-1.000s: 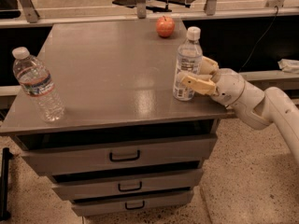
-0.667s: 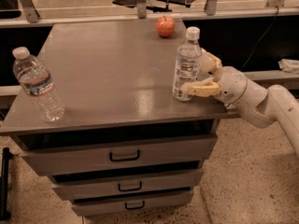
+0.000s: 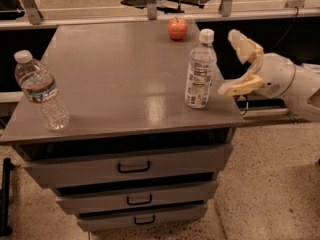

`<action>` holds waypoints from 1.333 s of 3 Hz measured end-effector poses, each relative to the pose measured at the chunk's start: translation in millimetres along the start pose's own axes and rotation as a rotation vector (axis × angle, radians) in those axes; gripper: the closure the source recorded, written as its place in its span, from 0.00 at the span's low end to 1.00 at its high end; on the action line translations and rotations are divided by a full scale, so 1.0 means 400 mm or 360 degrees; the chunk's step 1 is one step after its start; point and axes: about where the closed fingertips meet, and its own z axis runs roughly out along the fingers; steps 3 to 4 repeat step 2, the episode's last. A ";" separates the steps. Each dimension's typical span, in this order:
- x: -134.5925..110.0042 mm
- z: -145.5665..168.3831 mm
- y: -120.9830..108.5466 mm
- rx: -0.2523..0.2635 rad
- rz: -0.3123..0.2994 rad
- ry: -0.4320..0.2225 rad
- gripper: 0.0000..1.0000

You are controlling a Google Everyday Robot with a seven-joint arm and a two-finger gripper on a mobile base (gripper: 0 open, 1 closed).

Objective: Place blue plastic bottle upright

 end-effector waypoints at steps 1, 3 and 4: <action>-0.096 -0.049 0.004 0.0047 0.0004 0.0196 0.00; -0.130 -0.059 0.008 0.0061 0.0019 0.0259 0.00; -0.130 -0.059 0.008 0.0061 0.0019 0.0259 0.00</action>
Offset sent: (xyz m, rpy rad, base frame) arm -0.0194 -0.0291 0.0367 -0.1242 0.0575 -0.0558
